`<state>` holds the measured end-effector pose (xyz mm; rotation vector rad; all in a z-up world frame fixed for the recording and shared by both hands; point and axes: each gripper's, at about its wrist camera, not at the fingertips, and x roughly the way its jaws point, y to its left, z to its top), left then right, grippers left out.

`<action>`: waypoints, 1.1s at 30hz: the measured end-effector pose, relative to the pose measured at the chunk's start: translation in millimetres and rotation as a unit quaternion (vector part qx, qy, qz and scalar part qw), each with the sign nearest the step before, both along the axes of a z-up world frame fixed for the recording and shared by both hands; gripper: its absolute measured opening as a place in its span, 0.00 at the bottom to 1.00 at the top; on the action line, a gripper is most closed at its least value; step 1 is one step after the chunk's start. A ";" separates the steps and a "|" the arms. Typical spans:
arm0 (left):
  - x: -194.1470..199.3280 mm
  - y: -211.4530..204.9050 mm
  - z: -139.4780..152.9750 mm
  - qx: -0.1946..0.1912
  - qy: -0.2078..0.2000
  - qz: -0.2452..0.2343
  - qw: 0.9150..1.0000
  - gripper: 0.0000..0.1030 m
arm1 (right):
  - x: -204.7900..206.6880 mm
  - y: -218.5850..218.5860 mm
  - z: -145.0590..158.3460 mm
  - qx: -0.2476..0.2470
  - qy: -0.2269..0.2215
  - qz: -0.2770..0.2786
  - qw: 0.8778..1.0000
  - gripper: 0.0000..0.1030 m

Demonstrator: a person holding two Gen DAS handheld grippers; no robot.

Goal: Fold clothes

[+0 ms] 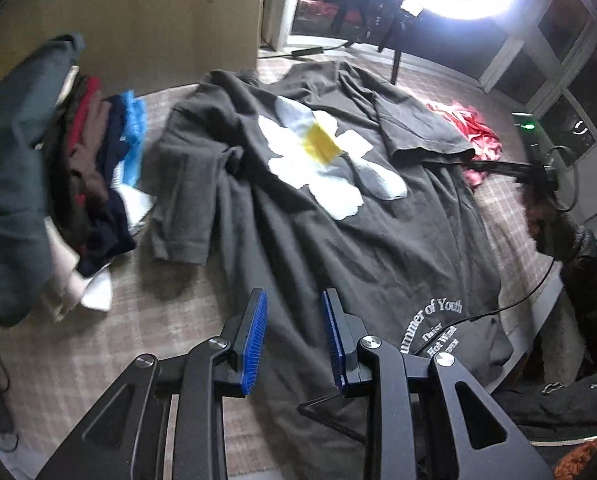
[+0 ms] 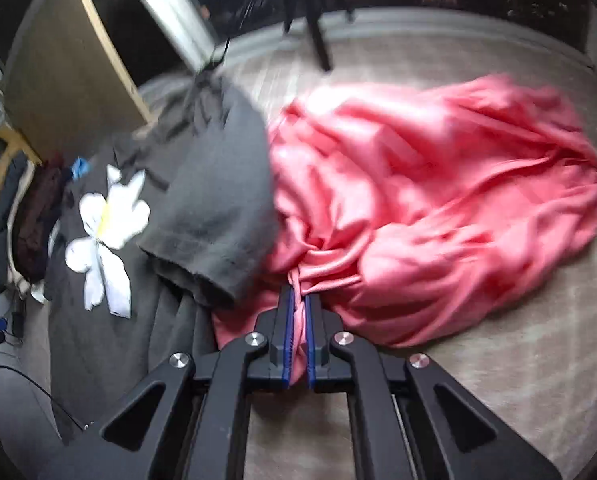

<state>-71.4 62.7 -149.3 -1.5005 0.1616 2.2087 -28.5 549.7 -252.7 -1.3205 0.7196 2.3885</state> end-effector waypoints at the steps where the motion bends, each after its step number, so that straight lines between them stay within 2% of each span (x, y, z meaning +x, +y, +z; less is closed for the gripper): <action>1: 2.8 -2.0 1.5 -0.004 0.003 0.004 1.000 0.26 | 11.5 4.3 11.1 0.010 0.011 -0.010 1.000 0.05; 4: 13.2 -9.4 8.0 -0.011 0.012 0.017 1.000 0.26 | 61.5 22.6 52.7 0.056 0.031 -0.047 0.997 0.04; 8: 29.0 -14.1 14.9 -0.017 0.025 0.033 0.999 0.26 | 133.2 50.2 101.3 0.150 0.004 -0.109 0.983 0.04; 10: 36.5 -15.0 17.1 -0.021 0.030 0.039 0.999 0.26 | 165.6 69.7 110.1 0.159 -0.012 -0.144 0.977 0.04; 11: 40.4 -15.3 17.0 -0.021 0.030 0.042 0.998 0.26 | 172.6 77.5 109.3 0.156 -0.029 -0.149 0.976 0.05; 13: 50.2 -15.5 15.8 -0.019 0.028 0.048 0.998 0.26 | 180.8 83.6 97.6 0.167 -0.101 -0.146 0.970 0.08; 15: 66.3 -15.4 12.0 -0.021 0.023 0.051 0.998 0.26 | 193.7 69.3 98.5 0.224 -0.142 -0.145 0.953 0.14; 16: 77.3 -15.0 8.3 -0.024 0.018 0.051 0.998 0.26 | 200.4 55.1 103.9 0.219 -0.121 -0.132 0.959 0.26; 17: 88.3 -14.6 4.5 -0.027 0.013 0.050 0.998 0.26 | 207.2 40.3 109.6 0.212 -0.096 -0.118 0.965 0.45; 19: 110.3 -13.9 -3.0 -0.032 0.003 0.049 0.998 0.29 | 208.3 5.8 108.7 0.151 -0.039 -0.068 0.986 0.61; 21: 132.4 -13.2 -10.5 -0.038 -0.006 0.048 0.998 0.31 | 200.2 -33.9 98.1 0.064 0.012 0.001 0.998 0.61; 24: 165.8 -14.2 -33.7 -0.056 -0.037 0.052 0.996 0.31 | 174.9 -96.3 63.9 -0.025 0.023 0.088 0.996 0.61; 28: 188.4 -23.0 -65.9 -0.074 -0.076 0.072 0.992 0.31 | 156.6 -170.3 30.0 -0.057 -0.003 0.179 0.982 0.61; 33: 185.7 -22.7 -96.8 -0.106 -0.087 0.066 0.988 0.31 | 153.1 -206.1 20.8 -0.034 -0.020 0.207 0.978 0.61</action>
